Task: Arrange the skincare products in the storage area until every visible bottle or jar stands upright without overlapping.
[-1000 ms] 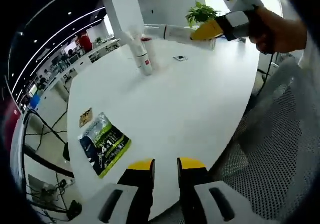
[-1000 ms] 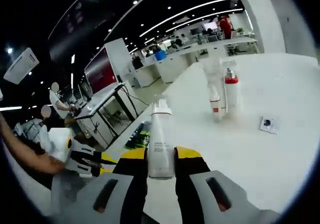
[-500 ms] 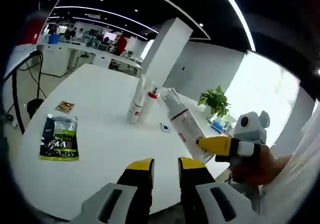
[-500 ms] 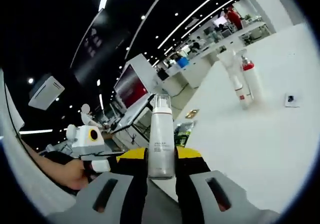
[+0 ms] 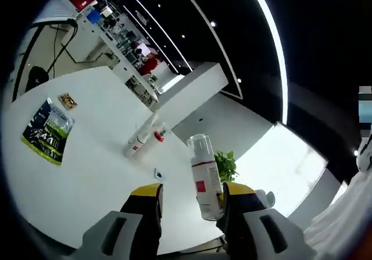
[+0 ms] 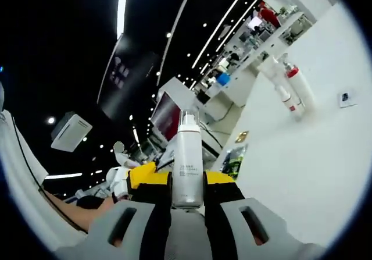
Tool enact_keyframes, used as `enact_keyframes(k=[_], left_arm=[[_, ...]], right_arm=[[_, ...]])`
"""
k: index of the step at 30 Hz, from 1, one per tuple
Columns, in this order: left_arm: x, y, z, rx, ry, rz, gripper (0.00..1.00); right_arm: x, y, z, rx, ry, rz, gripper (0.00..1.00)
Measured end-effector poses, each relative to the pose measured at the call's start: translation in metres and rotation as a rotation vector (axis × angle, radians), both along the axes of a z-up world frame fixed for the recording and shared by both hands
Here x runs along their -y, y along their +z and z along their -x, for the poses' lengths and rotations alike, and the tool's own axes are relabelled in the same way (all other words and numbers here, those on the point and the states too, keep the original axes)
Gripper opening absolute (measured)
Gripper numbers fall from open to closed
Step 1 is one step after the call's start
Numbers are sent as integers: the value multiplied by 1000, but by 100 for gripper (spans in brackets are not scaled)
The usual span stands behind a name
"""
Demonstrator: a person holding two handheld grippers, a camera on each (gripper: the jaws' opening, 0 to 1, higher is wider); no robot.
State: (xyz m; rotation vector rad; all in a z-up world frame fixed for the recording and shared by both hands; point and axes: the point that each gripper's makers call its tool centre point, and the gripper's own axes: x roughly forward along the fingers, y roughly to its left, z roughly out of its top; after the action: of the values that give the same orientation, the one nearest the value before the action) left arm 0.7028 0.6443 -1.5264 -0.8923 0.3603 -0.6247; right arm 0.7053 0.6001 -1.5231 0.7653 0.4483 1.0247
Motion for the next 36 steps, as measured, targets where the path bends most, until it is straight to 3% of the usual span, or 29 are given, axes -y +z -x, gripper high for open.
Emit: enact_keyframes(k=[5, 9, 11, 16, 24, 31, 36], left_arm=[[10, 1, 5, 32, -61, 10, 48], [6, 14, 4, 42, -64, 160, 48], [3, 14, 5, 60, -62, 145, 47], [1, 18, 5, 62, -70, 201, 47], [-1, 20, 5, 63, -58, 224, 48], [2, 17, 5, 50, -76, 217, 48], [14, 14, 9, 29, -139, 222, 47]], right_arm=[[-7, 3, 10, 43, 50, 9, 18], [-14, -1, 16, 57, 86, 45, 18], [-17, -2, 16, 59, 92, 50, 18], [-17, -5, 18, 60, 99, 66, 18], [-18, -4, 19, 64, 102, 67, 18], [-18, 1, 18, 37, 112, 13, 18], [-22, 7, 27, 27, 167, -29, 18]])
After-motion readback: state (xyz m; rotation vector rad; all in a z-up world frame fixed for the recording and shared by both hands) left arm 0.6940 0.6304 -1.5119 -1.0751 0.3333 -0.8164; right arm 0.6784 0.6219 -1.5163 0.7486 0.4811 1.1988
